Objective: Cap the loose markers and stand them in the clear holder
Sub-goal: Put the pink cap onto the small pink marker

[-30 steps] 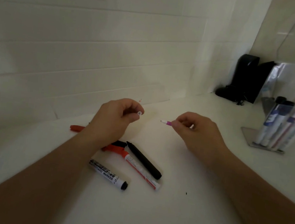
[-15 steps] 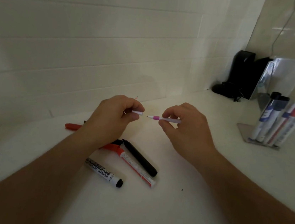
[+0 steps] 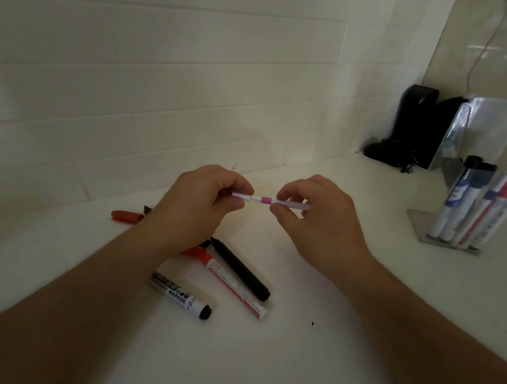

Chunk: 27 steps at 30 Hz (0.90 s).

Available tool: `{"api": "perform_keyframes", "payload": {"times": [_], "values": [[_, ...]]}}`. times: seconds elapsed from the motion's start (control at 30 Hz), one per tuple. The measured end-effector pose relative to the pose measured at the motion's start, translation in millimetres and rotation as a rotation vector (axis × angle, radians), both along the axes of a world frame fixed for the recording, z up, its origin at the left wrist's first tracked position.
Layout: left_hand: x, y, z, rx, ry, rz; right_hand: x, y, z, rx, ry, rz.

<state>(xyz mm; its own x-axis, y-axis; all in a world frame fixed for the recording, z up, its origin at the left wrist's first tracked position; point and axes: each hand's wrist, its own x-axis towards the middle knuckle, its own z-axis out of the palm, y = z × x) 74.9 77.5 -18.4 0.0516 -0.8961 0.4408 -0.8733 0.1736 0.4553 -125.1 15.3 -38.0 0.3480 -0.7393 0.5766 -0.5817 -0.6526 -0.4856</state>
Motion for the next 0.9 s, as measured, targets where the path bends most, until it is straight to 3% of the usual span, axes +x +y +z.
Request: {"api": "perform_keyframes", "payload": {"times": [0.43,0.7,0.9], "values": [[-11.2,0.7,-0.9,-0.008,0.003,0.009,2.8,0.1,-1.9,-0.009,0.066,0.000],[-15.5,3.4,-1.4,-0.027,0.135,0.074,3.5,5.4,2.1,0.011,0.063,0.003],[-23.7,4.5,1.1,-0.071,0.184,0.100,5.3,10.4,5.3,0.140,-0.063,0.001]]}}
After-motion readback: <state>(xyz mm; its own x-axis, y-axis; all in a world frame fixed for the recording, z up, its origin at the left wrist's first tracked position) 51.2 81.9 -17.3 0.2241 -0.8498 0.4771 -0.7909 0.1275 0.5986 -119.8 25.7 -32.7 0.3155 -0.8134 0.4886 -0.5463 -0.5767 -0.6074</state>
